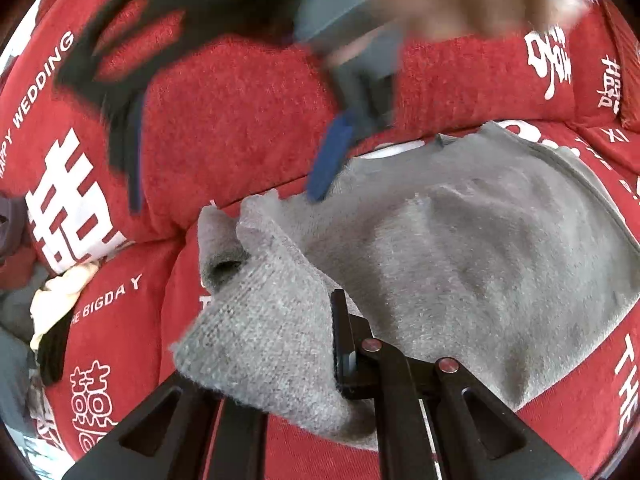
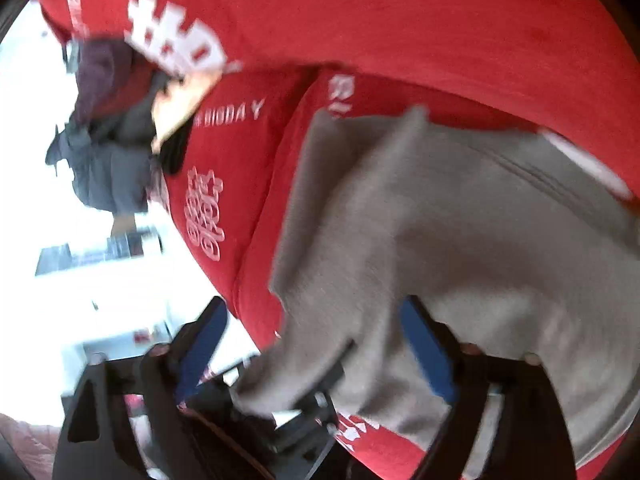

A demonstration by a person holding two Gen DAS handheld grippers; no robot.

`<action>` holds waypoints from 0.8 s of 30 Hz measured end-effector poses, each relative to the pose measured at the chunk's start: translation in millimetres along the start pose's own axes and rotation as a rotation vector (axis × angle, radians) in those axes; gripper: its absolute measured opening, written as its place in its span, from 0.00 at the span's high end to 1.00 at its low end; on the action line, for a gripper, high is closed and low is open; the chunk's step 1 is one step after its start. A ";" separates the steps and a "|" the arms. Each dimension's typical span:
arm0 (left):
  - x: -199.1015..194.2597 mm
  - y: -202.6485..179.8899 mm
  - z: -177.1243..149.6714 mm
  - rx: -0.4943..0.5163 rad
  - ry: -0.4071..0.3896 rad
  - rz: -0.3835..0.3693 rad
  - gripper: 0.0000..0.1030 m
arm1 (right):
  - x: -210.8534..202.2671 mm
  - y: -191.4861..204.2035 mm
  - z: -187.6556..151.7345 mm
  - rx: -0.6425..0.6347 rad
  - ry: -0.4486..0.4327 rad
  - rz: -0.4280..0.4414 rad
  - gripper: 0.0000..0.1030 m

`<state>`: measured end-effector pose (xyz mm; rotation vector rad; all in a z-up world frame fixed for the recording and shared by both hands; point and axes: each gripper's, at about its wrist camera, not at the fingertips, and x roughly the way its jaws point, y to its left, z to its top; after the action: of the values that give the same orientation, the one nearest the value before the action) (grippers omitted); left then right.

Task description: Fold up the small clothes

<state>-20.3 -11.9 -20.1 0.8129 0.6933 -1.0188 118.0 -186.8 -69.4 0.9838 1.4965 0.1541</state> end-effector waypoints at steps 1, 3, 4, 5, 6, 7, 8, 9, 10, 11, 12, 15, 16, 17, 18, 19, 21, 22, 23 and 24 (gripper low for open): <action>0.3 0.3 -0.3 0.000 -0.001 0.000 0.90 | 14.2 5.9 12.5 -0.016 0.041 -0.025 0.00; -0.8 -0.4 -1.0 -0.003 -0.001 -0.001 0.90 | 34.0 14.5 26.8 -0.042 0.087 -0.103 0.00; -1.2 -0.1 -1.1 -0.007 -0.003 -0.003 0.90 | 41.1 18.2 31.7 -0.055 0.102 -0.130 0.00; -1.2 -0.3 -1.2 -0.006 -0.004 -0.003 0.90 | 50.0 22.1 37.4 -0.067 0.120 -0.151 0.00; -0.1 0.4 -1.4 -0.004 -0.005 -0.002 0.90 | 57.7 25.1 41.6 -0.073 0.133 -0.160 0.00; -1.4 -2.5 -2.5 0.002 -0.008 -0.001 0.90 | 63.2 28.4 45.6 -0.075 0.140 -0.168 0.00; -1.7 -3.1 -2.5 0.004 -0.009 0.000 0.90 | 69.4 30.4 49.1 -0.082 0.143 -0.188 0.00; -2.2 -3.7 -2.4 0.006 -0.010 -0.001 0.90 | 72.7 31.9 51.5 -0.085 0.143 -0.209 0.00; -2.8 -4.5 -2.2 0.008 -0.010 -0.002 0.90 | 76.4 31.9 54.1 -0.086 0.145 -0.233 0.01; -3.3 -4.9 -1.8 0.008 -0.009 -0.004 0.90 | 80.7 30.6 55.8 -0.082 0.151 -0.256 0.02; -3.3 -4.7 -1.4 0.004 -0.004 -0.008 0.90 | 81.1 28.6 56.5 -0.076 0.157 -0.267 0.18; -4.0 -4.4 -0.7 -0.008 0.006 -0.023 0.90 | 75.1 10.9 54.1 -0.034 0.139 -0.313 0.79; -7.0 -5.3 0.4 -0.004 0.001 -0.028 0.90 | 69.3 9.3 50.4 -0.036 0.115 -0.298 0.81; -11.0 -6.4 2.2 0.003 -0.007 -0.034 0.90 | 61.2 7.9 45.4 -0.037 0.082 -0.282 0.82; -15.0 -7.8 4.4 0.009 -0.016 -0.040 0.90 | 52.4 6.3 39.3 -0.038 0.049 -0.262 0.82; -21.1 -11.1 7.0 0.020 -0.026 -0.049 0.90 | 41.5 4.6 31.4 -0.038 0.010 -0.225 0.82; -35.2 -19.3 13.3 0.039 -0.049 -0.069 0.90 | 19.1 -0.7 13.7 -0.038 -0.055 -0.139 0.82; -41.2 -22.8 16.3 0.048 -0.059 -0.076 0.90 | 6.2 -4.2 3.3 -0.033 -0.090 -0.086 0.82; -49.0 -28.2 20.9 0.061 -0.073 -0.087 0.90 | -7.7 -9.0 -9.1 -0.026 -0.132 -0.022 0.82; -56.9 -34.2 25.3 0.075 -0.087 -0.098 0.90 | -22.9 -15.2 -24.1 -0.017 -0.178 0.035 0.82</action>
<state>-69.7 -17.5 30.7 0.8009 0.6284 -1.1679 86.6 -200.2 -56.4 0.9848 1.3140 0.1009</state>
